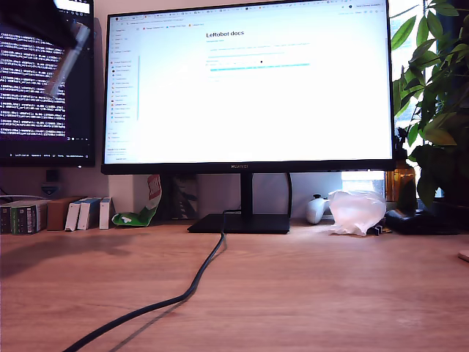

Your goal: Pick the metallic laser pointer with your right arm, pass it to your left arm, then place it down to the left side of the table

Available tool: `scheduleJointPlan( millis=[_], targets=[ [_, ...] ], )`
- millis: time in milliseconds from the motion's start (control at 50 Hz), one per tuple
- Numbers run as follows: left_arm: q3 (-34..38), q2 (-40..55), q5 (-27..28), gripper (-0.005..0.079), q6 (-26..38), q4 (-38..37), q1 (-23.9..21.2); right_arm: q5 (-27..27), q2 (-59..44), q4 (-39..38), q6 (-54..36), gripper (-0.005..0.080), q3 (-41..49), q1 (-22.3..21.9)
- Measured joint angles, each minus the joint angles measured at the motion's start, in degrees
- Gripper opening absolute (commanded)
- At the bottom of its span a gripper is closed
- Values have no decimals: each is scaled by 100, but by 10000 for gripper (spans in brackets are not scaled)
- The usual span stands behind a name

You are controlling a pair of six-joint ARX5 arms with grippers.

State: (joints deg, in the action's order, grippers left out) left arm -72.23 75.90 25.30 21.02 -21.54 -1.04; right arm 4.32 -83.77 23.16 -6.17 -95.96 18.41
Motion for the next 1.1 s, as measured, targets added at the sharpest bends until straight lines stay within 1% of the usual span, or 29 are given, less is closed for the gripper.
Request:
scheduleJointPlan(
  millis=[100,240,360,400,480,560,660,820,1020,1100],
  targets=[
    [0,0,131,-20,-385,483,264,-271,-4,-590,369,-11,-4,-501],
    [0,-2,181,-20,-1036,1150,492,-1086,-13,-1134,595,-11,-4,-1012],
    [0,-2,234,-20,-1329,1460,535,-1698,-13,-1351,599,-11,-4,-1222],
    [0,-2,240,-20,-1392,1545,544,-1864,-13,-1405,599,-11,-4,-1285],
    [0,-2,271,-19,-1738,1729,560,-2109,-11,-1561,599,-11,-4,-1410],
    [0,-2,365,-20,-2024,1954,575,-2151,20,-1718,599,-11,-4,-1552],
    [0,-4,455,-19,-2214,2083,592,-2275,149,-1759,595,-11,-4,-1685],
    [0,-17,542,-19,-2323,2223,597,-2291,566,-1733,557,-11,-4,-1805],
    [0,-129,671,-20,-2382,2208,597,-2240,1187,-1318,367,-11,-4,-1805],
    [0,-243,684,-19,-2382,2197,597,-2122,1373,-1106,321,-11,-4,-1805]
  ],
)
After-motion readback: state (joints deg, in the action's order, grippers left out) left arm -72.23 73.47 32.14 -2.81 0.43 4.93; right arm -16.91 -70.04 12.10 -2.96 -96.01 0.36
